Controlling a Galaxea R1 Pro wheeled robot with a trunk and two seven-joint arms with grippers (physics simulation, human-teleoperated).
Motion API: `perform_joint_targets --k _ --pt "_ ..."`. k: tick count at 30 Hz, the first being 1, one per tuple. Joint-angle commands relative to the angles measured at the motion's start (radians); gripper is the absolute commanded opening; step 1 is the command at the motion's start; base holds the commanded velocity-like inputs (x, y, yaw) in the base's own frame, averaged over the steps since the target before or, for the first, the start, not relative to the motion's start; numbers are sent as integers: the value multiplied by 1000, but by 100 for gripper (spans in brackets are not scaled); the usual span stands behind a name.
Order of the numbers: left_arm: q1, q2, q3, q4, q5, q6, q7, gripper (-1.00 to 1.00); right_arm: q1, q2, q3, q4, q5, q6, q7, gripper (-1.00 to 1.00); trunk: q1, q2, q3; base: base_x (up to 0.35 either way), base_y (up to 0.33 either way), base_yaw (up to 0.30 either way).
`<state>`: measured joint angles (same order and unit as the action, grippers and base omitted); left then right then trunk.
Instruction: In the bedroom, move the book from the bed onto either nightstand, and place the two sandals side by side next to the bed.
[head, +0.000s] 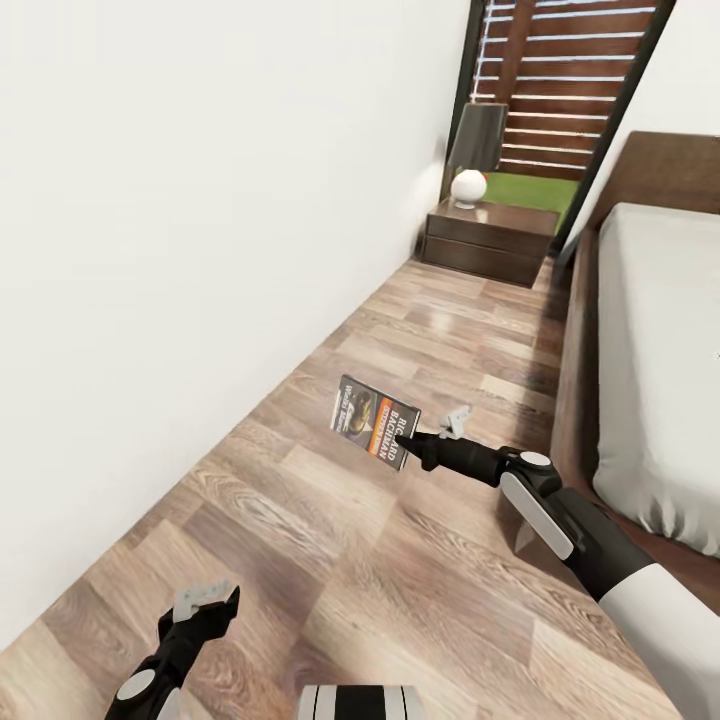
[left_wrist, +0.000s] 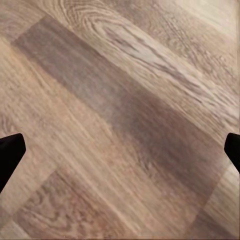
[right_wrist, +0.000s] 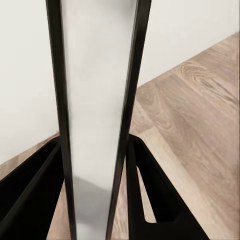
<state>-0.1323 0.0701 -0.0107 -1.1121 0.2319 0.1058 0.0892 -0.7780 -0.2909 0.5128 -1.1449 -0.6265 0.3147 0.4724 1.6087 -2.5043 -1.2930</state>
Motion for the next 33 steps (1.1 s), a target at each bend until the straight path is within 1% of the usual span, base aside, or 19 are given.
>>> perform_joint_targets --k 1,33 --pt "0 1 -1 -2 9 5 4 100 -1 -1 2 -1 -13 7 -1 -100 0 0 -1 271 226 -256" --pt "0 1 -3 -2 7 4 4 100 -1 -1 1 -1 -13 7 2 -100 0 0 -1 274 205 -256"
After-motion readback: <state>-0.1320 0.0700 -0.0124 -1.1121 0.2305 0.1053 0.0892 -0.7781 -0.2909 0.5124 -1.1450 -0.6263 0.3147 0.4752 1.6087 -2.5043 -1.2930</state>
